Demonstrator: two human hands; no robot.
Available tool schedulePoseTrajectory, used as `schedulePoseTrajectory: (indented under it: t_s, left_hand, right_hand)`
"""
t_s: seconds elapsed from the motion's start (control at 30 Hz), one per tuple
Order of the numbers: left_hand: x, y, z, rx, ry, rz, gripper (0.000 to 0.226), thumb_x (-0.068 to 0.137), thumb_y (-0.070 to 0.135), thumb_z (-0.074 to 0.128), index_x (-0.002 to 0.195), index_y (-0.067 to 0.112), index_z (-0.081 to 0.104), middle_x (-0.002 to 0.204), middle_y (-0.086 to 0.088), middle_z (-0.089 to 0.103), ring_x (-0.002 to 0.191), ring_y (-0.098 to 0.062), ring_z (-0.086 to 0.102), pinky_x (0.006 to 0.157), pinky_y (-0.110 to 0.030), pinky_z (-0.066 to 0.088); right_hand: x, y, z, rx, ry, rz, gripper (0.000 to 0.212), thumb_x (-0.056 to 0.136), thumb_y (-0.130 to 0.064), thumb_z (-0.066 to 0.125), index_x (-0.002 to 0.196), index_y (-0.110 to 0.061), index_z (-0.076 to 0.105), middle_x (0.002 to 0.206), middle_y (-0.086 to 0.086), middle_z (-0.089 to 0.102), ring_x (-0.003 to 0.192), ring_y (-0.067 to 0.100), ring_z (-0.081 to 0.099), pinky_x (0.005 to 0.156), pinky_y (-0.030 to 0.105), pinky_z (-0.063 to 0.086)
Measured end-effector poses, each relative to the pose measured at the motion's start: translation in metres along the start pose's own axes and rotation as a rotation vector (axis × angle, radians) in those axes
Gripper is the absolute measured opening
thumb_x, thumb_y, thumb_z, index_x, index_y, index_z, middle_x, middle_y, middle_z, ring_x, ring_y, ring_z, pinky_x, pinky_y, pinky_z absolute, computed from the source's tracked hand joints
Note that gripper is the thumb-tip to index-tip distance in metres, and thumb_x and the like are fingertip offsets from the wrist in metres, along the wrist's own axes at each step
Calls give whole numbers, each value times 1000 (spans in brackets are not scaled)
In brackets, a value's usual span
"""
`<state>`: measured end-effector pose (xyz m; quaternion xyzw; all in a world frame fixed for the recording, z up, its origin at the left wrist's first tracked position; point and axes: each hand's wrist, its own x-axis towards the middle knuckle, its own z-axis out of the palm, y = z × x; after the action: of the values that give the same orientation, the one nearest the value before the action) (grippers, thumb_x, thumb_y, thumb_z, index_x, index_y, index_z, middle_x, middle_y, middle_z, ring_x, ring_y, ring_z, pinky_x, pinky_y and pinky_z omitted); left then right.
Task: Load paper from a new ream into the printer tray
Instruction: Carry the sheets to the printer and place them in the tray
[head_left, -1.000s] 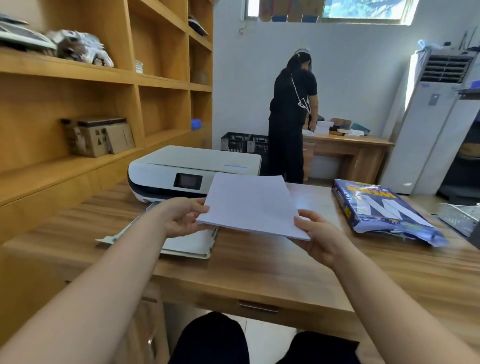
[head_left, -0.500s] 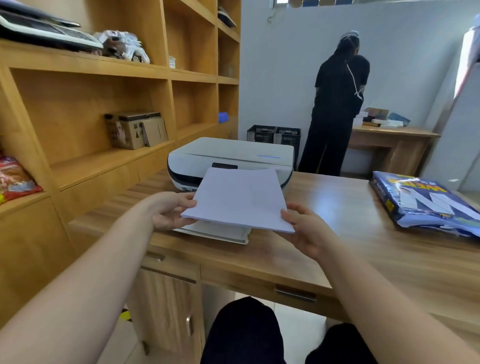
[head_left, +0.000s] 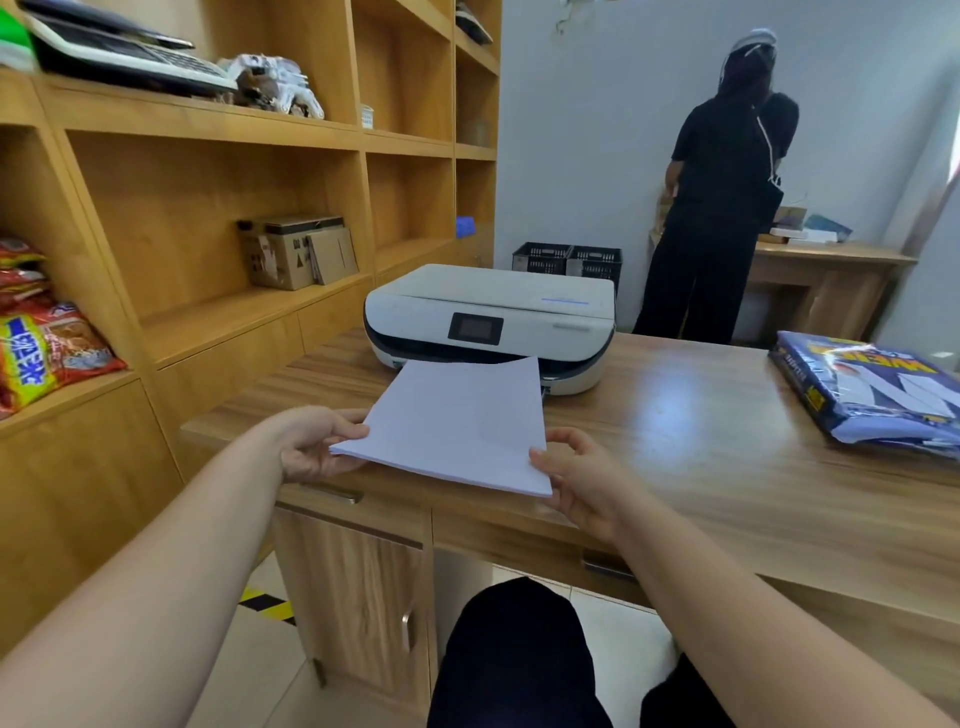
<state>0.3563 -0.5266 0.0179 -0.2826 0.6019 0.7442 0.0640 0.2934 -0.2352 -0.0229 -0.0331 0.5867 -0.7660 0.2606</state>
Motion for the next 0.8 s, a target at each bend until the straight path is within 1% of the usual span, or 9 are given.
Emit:
schedulePoseTrajectory:
  t_s: [0.07,0.13,0.2,0.27,0.33,0.4,0.5,0.67,0.8]
  left_hand:
    - [1,-3,-4,-4,-1,-1,31,94,-6,49,120,6,59,106,-20,70,76,-30,73,56,-39,61]
    - [1,-6,-7,-12,-11,-5,27,94,-5,49,116,6,60,98,-21,73,76,-30,73,51,-38,60]
    - [1,-8,-9,-22,-14,-13,25,95,-5,48,113,6,61,92,-21,74,77,-31,73,52,-38,61]
    - [2,-10,-12,-26,-13,-18,27,95,-5,48,116,5,60,98,-21,73,78,-31,73,58,-41,59]
    - [2,-11,-15,-13,-12,-21,29,95,-5,47,120,5,59,104,-20,70,75,-30,73,59,-41,59]
    - [2,-13,-17,2,-8,-25,30,95,-5,48,121,5,58,99,-19,72,73,-30,73,55,-39,60]
    - [1,-15,-19,12,-6,-27,31,95,-4,49,123,6,57,88,-19,75,74,-29,74,56,-38,60]
    - [-2,-17,-22,-5,-14,-30,30,94,-2,53,123,5,58,95,-19,74,81,-30,73,58,-39,60]
    - [-5,-17,-24,-45,-16,-43,32,93,0,56,124,5,57,111,-20,70,92,-32,71,47,-36,60]
  right_hand:
    - [0,4,2,-6,-4,9,37,92,-5,61,124,-15,46,115,19,68,89,28,72,59,33,60]
    - [-1,7,4,-13,-2,9,36,92,-4,60,124,-14,46,114,19,68,88,27,71,57,32,59]
    - [-1,10,6,2,6,6,36,92,-2,60,123,-12,46,115,20,67,88,27,71,56,30,59]
    - [-2,12,8,23,14,4,35,92,0,59,122,-10,46,116,21,66,90,28,70,57,28,59]
    - [-3,14,9,20,11,10,32,91,1,59,119,-9,48,116,21,65,93,29,70,58,27,59]
    - [-5,15,11,8,3,19,30,91,2,60,117,-7,48,117,21,65,94,29,70,59,28,60]
    - [-6,15,12,-1,-7,28,27,91,4,58,114,-5,48,114,21,66,86,27,70,57,28,59]
    - [-9,16,14,-50,-8,57,22,91,7,57,107,-6,50,107,19,68,83,27,71,56,30,59]
    - [-11,19,18,-52,-7,68,24,90,7,58,110,-3,50,106,20,68,76,25,73,54,30,58]
